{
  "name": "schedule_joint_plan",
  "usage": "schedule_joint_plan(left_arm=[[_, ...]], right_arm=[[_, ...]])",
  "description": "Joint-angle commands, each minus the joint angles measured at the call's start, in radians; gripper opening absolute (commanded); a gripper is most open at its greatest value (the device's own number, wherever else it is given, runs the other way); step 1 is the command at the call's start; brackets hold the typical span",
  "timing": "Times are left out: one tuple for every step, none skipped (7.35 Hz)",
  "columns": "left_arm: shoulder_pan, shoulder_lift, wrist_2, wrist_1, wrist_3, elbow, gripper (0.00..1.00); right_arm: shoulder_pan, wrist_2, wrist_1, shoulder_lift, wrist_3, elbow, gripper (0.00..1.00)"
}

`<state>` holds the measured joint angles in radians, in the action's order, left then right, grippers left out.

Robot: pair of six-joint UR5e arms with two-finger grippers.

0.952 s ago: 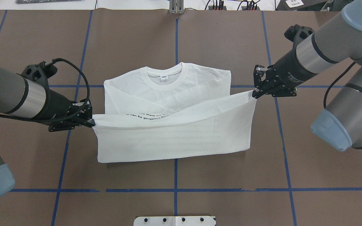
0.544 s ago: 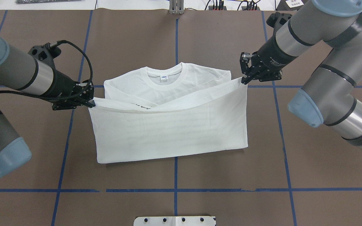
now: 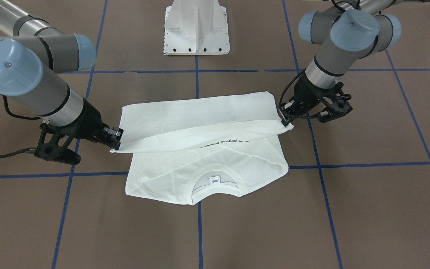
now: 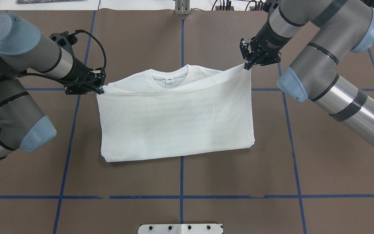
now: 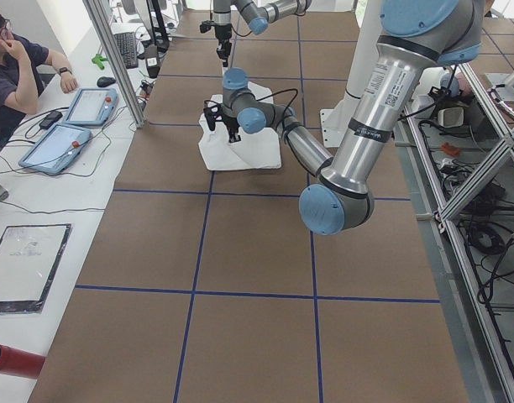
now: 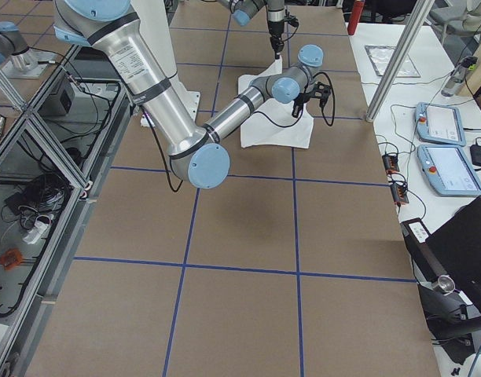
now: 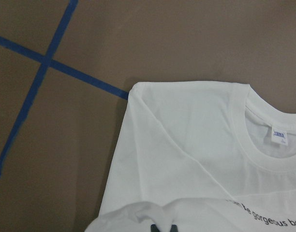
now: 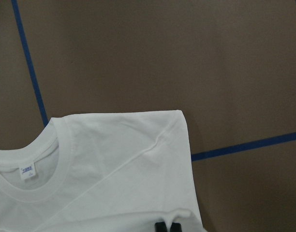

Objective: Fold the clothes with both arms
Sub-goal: 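Carry the hem with both grippers over the shirt to the collar, then lay the hem at the collar, open both grippers and raise them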

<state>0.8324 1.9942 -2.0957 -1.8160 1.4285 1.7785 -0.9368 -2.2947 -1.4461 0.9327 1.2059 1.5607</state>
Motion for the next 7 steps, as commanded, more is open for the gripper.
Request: schedule_joint_plan(left_arm=[[0.022, 0.012, 0.0, -0.141, -0.023, -0.138, 0.0], [0.022, 0.035, 0.0, -0.19, -0.022, -0.198, 0.0], [0.021, 0.044, 0.0, -0.19, -0.022, -0.206, 0.0], [0.021, 0.048, 0.0, -0.19, -0.022, -0.206, 0.0], [0.021, 0.049, 0.0, -0.19, -0.02, -0.206, 0.0], [0.021, 0.049, 0.0, -0.19, -0.02, -0.208, 0.0], [0.019, 0.049, 0.002, -0.19, -0.017, -0.218, 0.0]], right_arm=[[0.0, 0.014, 0.105, -0.023, -0.008, -0.12, 0.0], [0.0, 0.021, 0.111, -0.044, -0.008, -0.148, 0.0], [0.0, 0.023, 0.113, -0.054, -0.008, -0.157, 0.0], [0.003, 0.034, 0.115, -0.066, -0.008, -0.177, 0.0], [0.012, 0.049, 0.115, -0.096, -0.008, -0.218, 0.0], [0.018, 0.057, 0.115, -0.121, -0.009, -0.255, 0.0], [0.032, 0.081, 0.113, -0.121, -0.009, -0.264, 0.0]])
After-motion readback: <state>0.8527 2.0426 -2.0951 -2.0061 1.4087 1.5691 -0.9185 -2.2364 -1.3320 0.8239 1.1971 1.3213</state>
